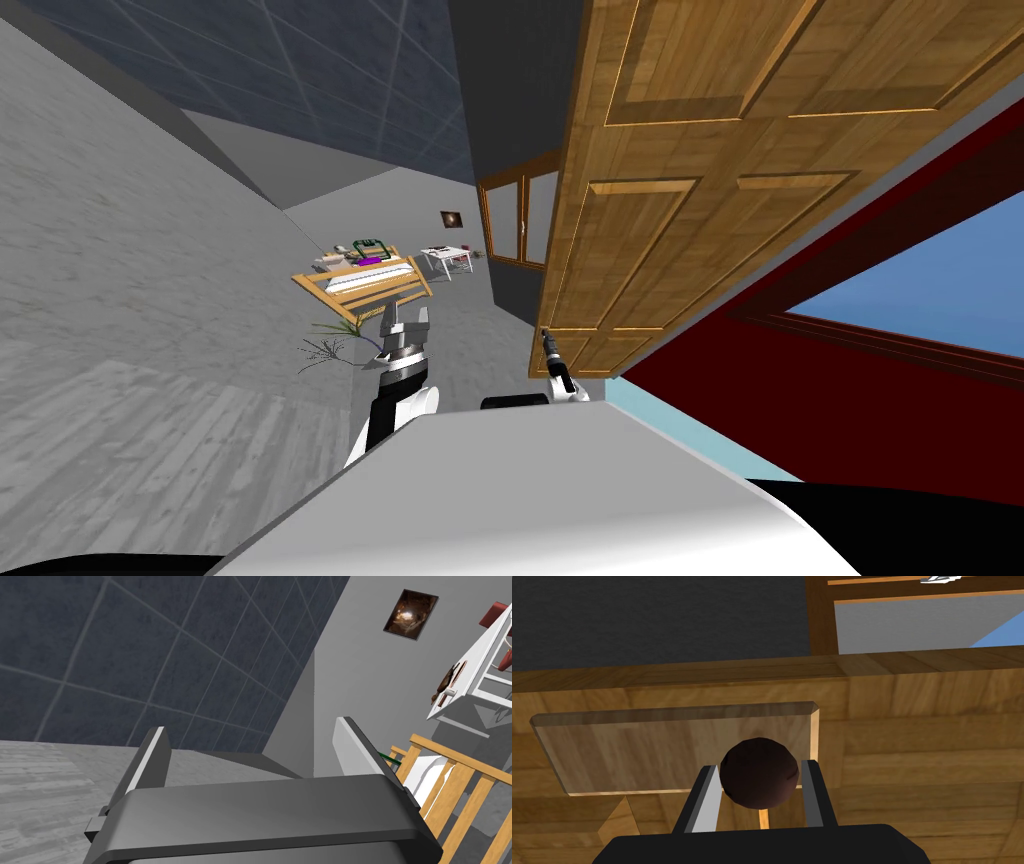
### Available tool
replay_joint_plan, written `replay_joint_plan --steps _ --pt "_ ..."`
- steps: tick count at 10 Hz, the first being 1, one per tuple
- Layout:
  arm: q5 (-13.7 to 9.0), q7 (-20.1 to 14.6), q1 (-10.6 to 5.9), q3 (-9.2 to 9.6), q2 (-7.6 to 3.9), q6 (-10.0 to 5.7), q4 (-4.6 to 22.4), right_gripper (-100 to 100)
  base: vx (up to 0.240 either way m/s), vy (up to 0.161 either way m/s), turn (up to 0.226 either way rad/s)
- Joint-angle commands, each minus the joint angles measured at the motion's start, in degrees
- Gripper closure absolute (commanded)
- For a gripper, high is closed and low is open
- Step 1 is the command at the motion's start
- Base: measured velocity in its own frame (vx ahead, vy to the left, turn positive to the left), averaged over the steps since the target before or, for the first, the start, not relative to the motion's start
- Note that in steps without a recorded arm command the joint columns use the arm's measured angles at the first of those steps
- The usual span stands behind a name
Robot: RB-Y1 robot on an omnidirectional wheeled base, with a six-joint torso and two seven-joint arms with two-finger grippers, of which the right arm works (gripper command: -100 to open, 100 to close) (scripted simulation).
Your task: Push the door open
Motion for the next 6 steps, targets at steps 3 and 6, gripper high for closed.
replay_joint_plan --steps 3,6 --pt "-0.97 0.69 0.68 -2.00 -0.90 0.68 -1.62 100 0.185 0.051 -0.043" --pt "-2.06 1.28 0.54 -4.17 -1.16 0.55 -1.39 100 0.206 0.110 -0.079"
